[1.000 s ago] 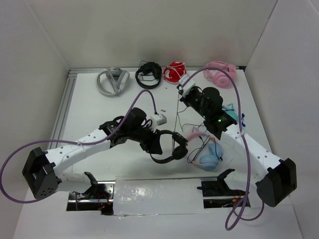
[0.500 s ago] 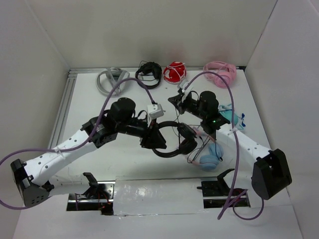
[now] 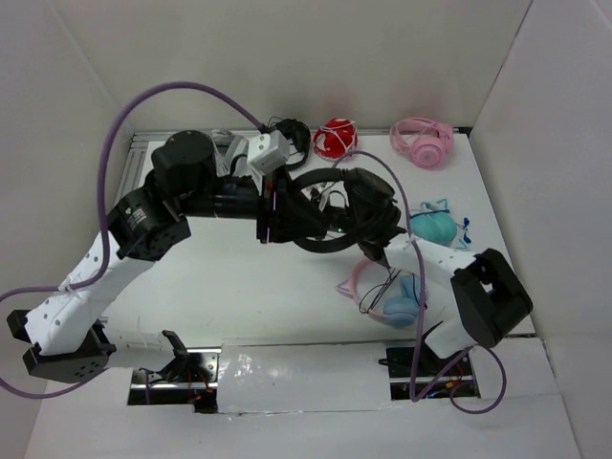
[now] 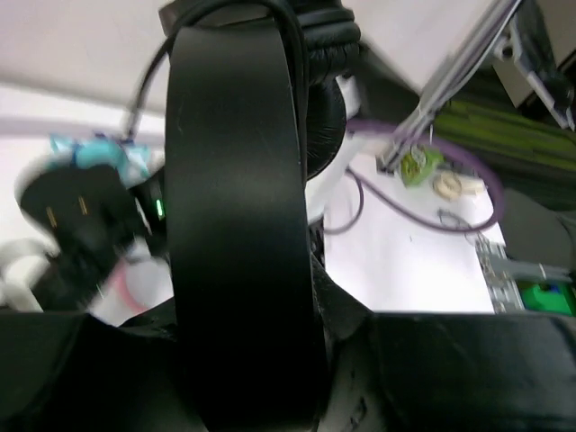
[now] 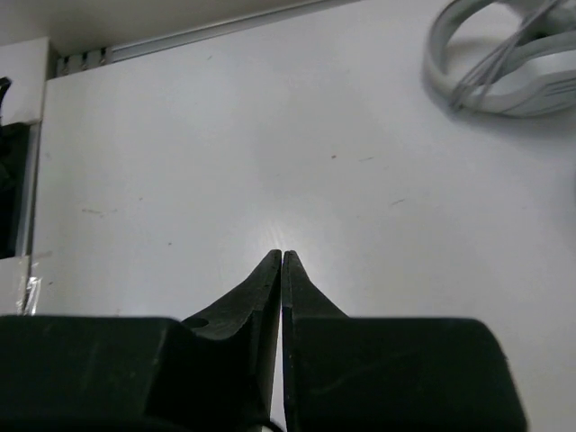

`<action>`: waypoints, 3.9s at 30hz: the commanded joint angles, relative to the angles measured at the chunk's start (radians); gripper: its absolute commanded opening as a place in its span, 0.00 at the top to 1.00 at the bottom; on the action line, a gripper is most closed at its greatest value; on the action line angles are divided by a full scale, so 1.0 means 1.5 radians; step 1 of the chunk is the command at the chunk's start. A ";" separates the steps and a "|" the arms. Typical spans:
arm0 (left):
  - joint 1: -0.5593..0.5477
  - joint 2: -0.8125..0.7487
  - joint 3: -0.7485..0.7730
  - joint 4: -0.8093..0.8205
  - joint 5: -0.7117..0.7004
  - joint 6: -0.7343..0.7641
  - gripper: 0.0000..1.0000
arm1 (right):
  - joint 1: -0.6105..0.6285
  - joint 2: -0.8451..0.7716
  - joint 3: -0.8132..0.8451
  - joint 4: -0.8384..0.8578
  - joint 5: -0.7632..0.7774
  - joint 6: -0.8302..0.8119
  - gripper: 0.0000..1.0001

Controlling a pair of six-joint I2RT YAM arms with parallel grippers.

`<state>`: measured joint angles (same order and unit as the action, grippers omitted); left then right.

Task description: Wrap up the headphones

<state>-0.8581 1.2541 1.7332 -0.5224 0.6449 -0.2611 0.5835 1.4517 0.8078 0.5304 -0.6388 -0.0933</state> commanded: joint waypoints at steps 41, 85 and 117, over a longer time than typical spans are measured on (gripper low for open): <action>0.689 0.118 -0.096 0.168 0.338 -0.175 1.00 | 0.187 -0.418 -0.333 -0.103 0.845 0.261 1.00; 0.248 0.117 -0.511 0.170 -0.078 -0.144 1.00 | 0.258 -0.452 0.018 -0.093 0.719 -0.230 1.00; -0.119 -0.108 -0.622 0.259 -0.004 -0.129 1.00 | -0.040 -0.229 -0.010 -0.069 0.356 -0.091 1.00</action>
<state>-1.0252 1.1091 0.7914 -0.2089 0.5308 -0.5110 0.5369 1.0870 0.7860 0.3367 0.0128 -0.2737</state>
